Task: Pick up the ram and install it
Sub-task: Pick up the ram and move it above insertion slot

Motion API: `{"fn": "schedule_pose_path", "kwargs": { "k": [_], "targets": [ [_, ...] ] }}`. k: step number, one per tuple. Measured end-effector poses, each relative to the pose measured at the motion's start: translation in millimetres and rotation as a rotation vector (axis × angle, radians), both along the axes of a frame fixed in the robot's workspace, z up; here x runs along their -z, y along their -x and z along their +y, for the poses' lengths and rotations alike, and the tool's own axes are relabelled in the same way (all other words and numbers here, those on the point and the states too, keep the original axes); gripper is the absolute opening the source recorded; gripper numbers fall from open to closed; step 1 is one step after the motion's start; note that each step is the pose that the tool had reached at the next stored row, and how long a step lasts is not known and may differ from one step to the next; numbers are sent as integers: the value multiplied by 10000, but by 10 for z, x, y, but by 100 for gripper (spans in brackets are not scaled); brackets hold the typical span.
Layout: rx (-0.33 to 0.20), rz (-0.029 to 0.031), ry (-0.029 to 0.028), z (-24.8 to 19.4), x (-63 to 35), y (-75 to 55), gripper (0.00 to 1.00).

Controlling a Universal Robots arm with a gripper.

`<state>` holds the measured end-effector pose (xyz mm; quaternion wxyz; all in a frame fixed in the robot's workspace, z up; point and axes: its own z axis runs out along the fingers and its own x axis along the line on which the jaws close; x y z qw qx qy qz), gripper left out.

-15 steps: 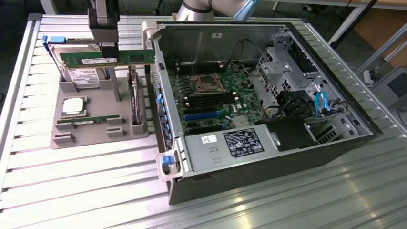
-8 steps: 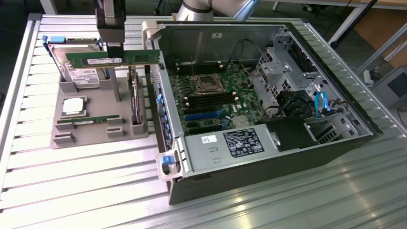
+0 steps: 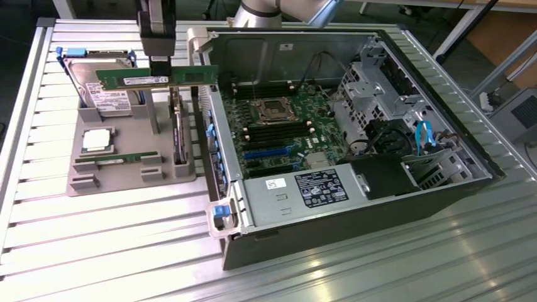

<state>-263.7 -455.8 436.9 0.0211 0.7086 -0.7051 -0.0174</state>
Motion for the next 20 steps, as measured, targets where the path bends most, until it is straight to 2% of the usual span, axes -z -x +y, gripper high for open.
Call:
{"fn": "schedule_pose_path", "kwargs": {
  "k": [20],
  "targets": [
    [0, 22, 93, 0, 0, -224, 12]
  ]
}}
